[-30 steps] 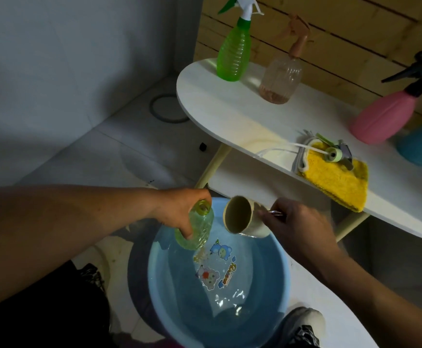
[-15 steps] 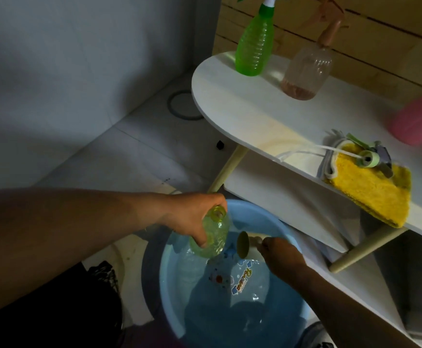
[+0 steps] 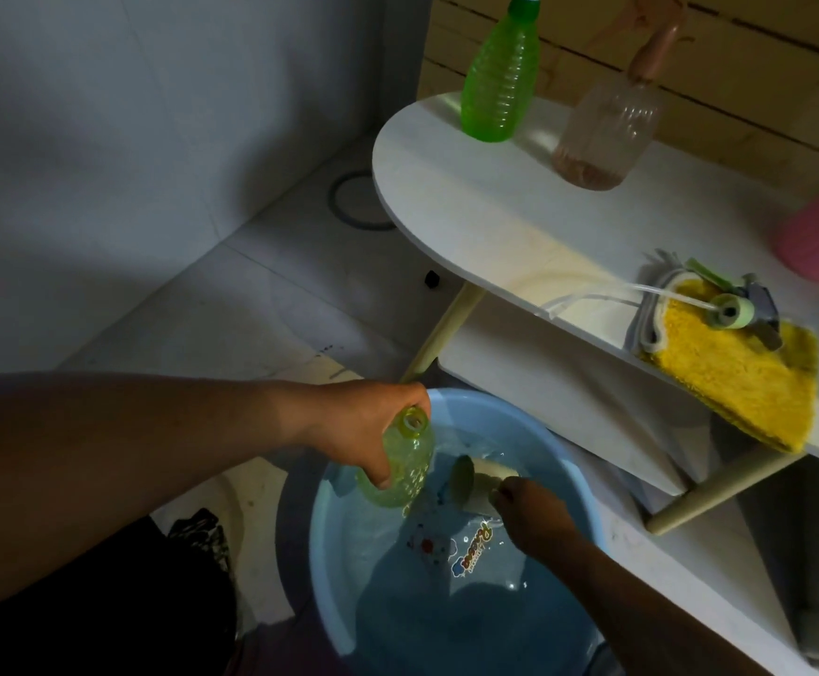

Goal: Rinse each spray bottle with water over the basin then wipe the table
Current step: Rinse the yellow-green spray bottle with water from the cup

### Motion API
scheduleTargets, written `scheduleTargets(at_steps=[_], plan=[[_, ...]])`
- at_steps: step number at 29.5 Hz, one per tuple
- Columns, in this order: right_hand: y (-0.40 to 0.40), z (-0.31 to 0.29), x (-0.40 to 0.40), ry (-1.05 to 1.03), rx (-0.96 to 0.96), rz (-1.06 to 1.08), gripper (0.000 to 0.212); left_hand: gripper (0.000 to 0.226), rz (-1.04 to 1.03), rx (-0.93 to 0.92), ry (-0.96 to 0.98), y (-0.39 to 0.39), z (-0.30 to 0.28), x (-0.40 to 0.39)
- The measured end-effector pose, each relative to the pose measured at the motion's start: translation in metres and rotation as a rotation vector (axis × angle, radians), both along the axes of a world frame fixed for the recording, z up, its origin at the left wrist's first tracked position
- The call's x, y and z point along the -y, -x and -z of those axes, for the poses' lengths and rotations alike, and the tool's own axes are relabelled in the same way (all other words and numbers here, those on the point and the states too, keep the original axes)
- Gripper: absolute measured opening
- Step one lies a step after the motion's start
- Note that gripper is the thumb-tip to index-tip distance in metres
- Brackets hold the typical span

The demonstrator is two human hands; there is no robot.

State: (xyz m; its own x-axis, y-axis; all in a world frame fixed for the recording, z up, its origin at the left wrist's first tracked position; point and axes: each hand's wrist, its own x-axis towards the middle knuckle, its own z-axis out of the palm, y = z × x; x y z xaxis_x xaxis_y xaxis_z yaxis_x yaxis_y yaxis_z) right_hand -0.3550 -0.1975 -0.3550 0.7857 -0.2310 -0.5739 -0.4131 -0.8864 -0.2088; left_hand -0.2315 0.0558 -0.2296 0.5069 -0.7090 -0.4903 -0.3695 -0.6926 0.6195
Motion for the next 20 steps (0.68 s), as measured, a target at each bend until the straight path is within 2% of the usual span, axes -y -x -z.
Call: scheduleTargets(at_steps=[3, 6, 14, 20], plan=[[-0.002, -0.024, 0.007, -0.082, 0.045, 0.14, 0.031, 0.068, 0.018, 0.015, -0.012, -0.001, -0.001, -0.002], [-0.002, -0.056, 0.016, -0.152, 0.057, 0.224, 0.04, 0.069, 0.025, 0.028, -0.029, -0.002, -0.001, -0.002], [0.008, -0.16, 0.014, -0.139, 0.142, 0.248, 0.043, 0.072, 0.041, 0.063, 0.013, 0.002, -0.01, 0.003], [0.015, -0.22, 0.021, -0.245, 0.32, 0.269, 0.035, 0.073, 0.05, 0.081, 0.086, 0.006, -0.013, 0.008]])
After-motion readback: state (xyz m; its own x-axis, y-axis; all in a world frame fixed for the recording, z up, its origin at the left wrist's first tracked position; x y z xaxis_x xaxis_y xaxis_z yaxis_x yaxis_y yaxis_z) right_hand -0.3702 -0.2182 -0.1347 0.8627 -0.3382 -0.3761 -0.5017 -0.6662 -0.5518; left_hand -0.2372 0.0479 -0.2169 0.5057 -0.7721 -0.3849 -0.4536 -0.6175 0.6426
